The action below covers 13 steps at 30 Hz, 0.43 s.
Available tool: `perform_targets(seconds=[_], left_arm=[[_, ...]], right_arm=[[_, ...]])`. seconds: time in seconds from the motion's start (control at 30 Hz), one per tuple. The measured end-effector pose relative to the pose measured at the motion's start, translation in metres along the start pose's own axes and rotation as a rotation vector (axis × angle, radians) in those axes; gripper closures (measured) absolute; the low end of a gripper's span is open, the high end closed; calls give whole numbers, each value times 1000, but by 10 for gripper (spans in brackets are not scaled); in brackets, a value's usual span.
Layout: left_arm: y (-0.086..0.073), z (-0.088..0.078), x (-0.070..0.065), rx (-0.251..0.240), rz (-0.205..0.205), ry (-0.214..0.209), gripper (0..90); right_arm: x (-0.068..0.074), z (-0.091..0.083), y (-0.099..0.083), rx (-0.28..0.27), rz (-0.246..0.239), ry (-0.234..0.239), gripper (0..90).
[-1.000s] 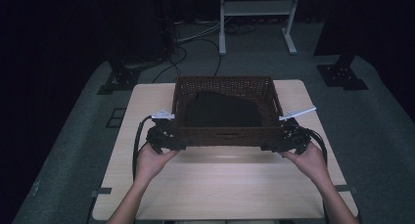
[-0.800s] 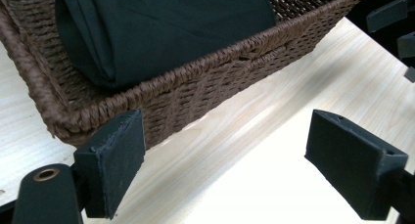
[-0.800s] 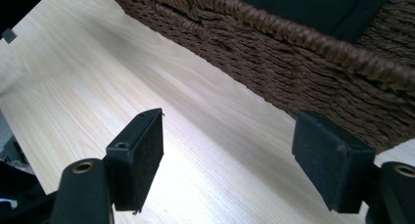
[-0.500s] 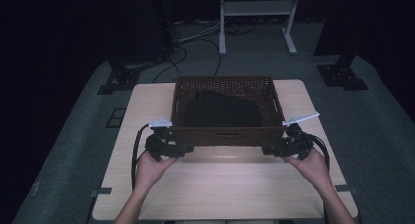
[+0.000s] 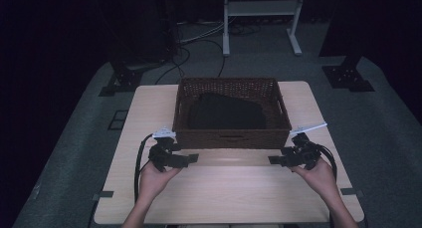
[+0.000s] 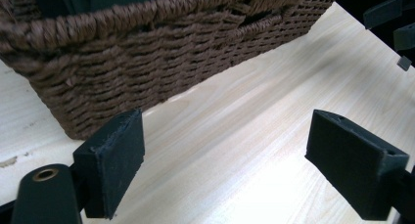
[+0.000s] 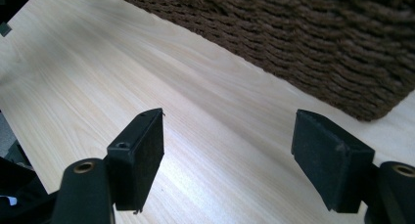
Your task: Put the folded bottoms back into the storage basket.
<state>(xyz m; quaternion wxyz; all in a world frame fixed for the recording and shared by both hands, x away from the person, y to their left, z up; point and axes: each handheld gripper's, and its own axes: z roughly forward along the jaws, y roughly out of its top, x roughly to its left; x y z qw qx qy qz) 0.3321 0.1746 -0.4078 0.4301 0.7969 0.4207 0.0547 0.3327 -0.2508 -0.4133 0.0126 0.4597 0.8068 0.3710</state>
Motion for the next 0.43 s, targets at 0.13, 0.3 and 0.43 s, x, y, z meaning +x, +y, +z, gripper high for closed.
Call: perform_targets(seconds=[0.13,0.3,0.43], left_arm=[[-3,0,-1,-7,-2,1,128],[-9,2,-3,-8,0,2,121],[-13,3,-4,-11,-2,-1,118]], right_arm=[[-2,-1,-5,-5,9,1,270],[-3,0,-11,-2,15,3,270],[-1,-1,-15,-6,10,-4,269]])
